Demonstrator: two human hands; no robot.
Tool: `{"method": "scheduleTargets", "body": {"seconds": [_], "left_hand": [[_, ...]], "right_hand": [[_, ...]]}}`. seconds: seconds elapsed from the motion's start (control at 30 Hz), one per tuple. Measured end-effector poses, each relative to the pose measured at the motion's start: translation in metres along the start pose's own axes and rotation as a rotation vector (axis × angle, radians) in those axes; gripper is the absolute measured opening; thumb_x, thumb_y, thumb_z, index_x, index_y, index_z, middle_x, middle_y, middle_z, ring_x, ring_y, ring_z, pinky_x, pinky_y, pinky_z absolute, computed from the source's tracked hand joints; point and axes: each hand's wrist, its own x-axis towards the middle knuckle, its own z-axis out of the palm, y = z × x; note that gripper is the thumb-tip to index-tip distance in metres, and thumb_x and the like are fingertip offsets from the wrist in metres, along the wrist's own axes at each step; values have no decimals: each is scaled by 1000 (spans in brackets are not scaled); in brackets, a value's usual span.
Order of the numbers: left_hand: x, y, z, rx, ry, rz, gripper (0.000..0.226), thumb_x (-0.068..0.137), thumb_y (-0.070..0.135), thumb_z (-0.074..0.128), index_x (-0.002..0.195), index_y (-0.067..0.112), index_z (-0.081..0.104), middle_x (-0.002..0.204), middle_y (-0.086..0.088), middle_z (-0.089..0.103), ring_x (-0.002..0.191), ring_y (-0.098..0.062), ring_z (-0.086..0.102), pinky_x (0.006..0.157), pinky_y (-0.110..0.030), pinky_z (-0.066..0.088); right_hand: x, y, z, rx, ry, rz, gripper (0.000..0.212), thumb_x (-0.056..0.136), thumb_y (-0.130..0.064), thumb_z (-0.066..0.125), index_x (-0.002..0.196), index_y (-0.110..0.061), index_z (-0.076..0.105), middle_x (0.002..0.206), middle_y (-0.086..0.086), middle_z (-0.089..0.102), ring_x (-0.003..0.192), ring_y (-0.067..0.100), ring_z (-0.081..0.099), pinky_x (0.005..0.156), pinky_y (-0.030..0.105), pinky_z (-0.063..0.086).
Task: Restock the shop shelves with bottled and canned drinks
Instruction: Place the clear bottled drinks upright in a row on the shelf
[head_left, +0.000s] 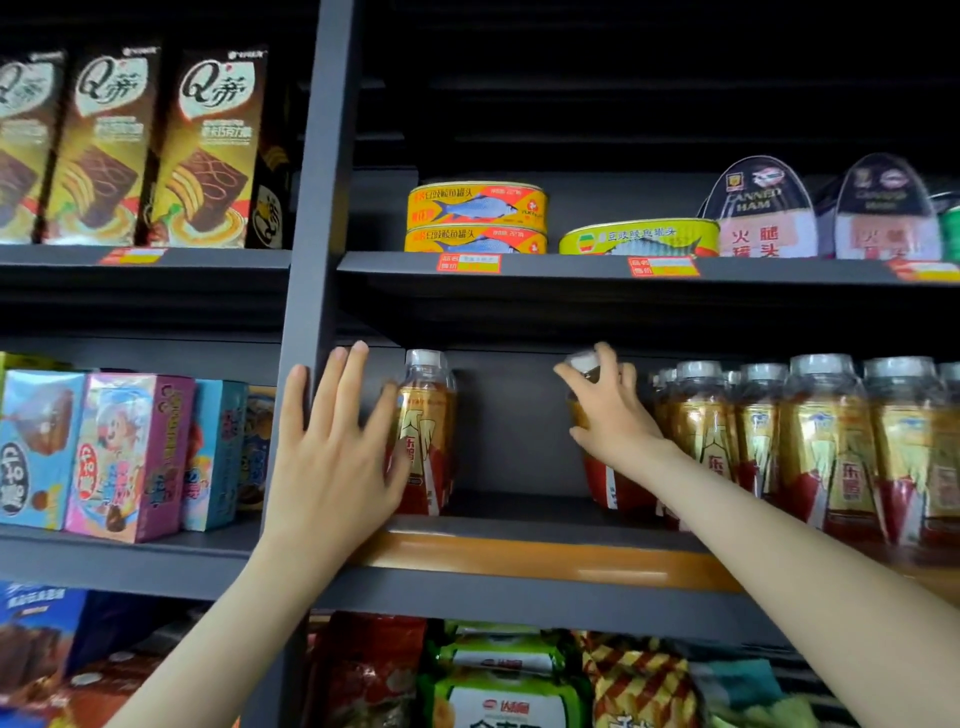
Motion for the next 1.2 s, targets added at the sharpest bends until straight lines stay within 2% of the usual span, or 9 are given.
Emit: {"method": "scheduleTargets", "body": {"seconds": [0.2,0.37,0.57,0.67,0.73,0.87,1.0,1.1,1.2], "left_hand": [[-3,6,-7,-152,135,-26,47,85,30,49,123,3,62,147,-27,36,138,-42,30,115,-57,14],[-5,52,-31,-402,132,-6,52,83,32,56,128,7,59,145,-23,40,140,-38,30,118,-53,12],[3,99,-73,-986,-51,-9,92,80,54,60,151,19,13,152,-3,30,142,-18,28,116,-32,26],[-3,104,-97,-1246,-128,-77,101,75,54,65,148,42,-4,137,30,34,123,7,44,94,-12,45],[-21,105,-107,-1335,-192,-131,104,73,52,68,147,46,-5,131,35,42,109,5,57,83,-16,53],[-84,109,-118,-1455,-443,-142,103,69,52,69,145,51,0,114,23,63,91,3,66,78,-19,54],[-157,110,-120,-1618,-775,-290,90,68,49,72,131,70,11,114,33,60,98,7,63,83,-12,46],[-205,105,-116,-1807,-1065,-539,80,69,42,73,132,56,26,112,20,65,101,-9,65,85,-29,53],[-238,96,-126,-1908,-1178,-781,74,65,37,73,128,35,35,99,8,67,90,-12,64,76,-28,53]], "right_hand": [[-32,7,-31,-1,274,-342,74,81,-9,76,144,-23,40,152,7,6,137,34,15,95,47,51],[-66,-9,-61,116,537,-396,78,76,-13,81,140,-28,40,149,8,12,137,30,16,104,35,29],[-118,-47,-109,321,582,-416,75,76,-29,80,138,-33,38,147,1,13,137,18,24,113,24,32],[-151,-66,-117,461,506,-417,82,76,-36,75,143,-34,29,145,3,16,130,-6,20,106,10,31],[-170,-71,-120,596,428,-423,89,77,-33,74,146,-32,18,142,-2,20,129,-13,23,102,7,32],[-209,-73,-103,1219,55,-236,63,83,-33,66,137,-43,35,123,-2,59,109,11,61,90,28,51],[-260,-89,-43,1560,-104,211,47,73,-30,74,115,-34,54,94,1,69,86,15,65,80,32,52],[-297,-104,0,1648,-304,456,44,76,-21,66,117,-27,53,95,-6,73,90,7,68,75,20,52],[-318,-117,33,1474,-420,581,28,89,-8,65,97,-33,54,85,-19,64,69,-20,60,61,0,41]]}}
